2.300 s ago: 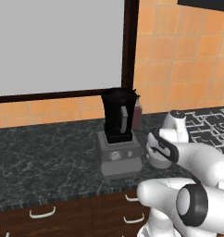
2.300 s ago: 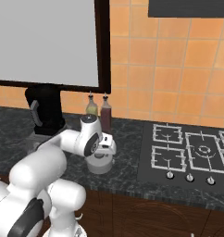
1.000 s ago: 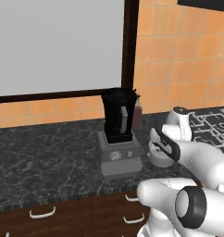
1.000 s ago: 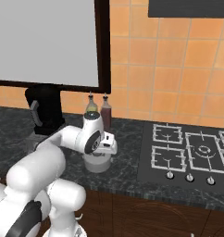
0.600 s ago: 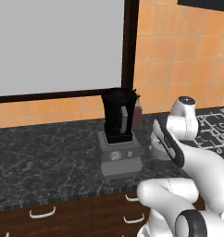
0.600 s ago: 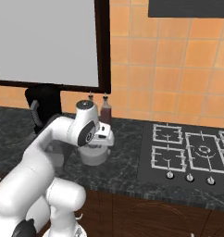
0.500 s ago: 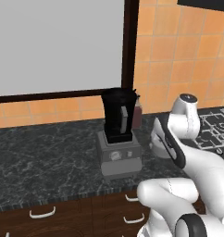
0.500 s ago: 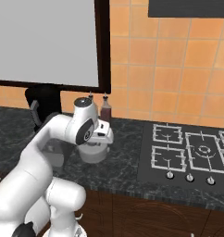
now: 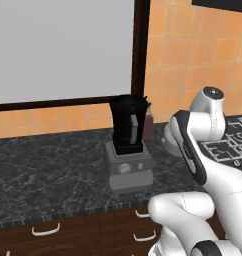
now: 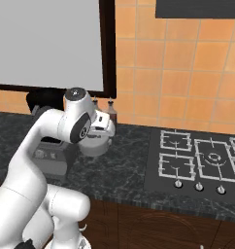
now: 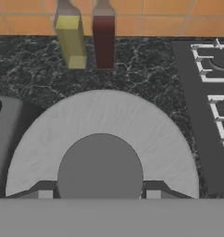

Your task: Close the lid blender by securely placing the lid on top.

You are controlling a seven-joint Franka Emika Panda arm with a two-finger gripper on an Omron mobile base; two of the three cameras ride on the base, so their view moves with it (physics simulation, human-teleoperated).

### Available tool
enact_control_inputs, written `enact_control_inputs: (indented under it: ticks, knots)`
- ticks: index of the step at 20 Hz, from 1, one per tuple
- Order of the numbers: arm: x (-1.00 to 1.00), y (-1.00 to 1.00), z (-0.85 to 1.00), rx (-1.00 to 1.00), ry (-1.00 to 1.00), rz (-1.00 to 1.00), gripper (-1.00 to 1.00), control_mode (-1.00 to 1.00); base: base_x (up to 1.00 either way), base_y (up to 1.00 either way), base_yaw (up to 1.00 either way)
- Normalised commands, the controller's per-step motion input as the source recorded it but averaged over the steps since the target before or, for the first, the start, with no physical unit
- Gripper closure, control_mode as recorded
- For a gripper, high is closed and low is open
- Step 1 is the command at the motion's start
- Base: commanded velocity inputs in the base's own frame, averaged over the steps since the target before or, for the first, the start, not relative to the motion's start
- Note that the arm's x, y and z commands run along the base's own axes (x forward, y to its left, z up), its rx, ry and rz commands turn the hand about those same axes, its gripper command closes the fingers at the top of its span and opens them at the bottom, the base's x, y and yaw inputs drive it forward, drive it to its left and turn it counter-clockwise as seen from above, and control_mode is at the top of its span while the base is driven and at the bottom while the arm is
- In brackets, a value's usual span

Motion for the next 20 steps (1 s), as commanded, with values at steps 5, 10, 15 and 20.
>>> enact_control_inputs:
  ticks: [5, 10, 15, 20]
  knots:
    - [0.00, 0.17, 1.00, 0.03, -0.14, -0.03, 1.00, -1.00, 0.00, 0.00, 0.00]
    - [0.00, 0.15, 1.00, 0.03, -0.11, -0.03, 1.00, -1.00, 0.00, 0.00, 0.00]
    - [0.00, 0.19, 1.00, 0.04, -0.09, -0.01, 1.00, -1.00, 0.00, 0.00, 0.00]
    - [0.00, 0.28, 1.00, 0.03, -0.04, 0.00, 1.00, -1.00, 0.00, 0.00, 0.00]
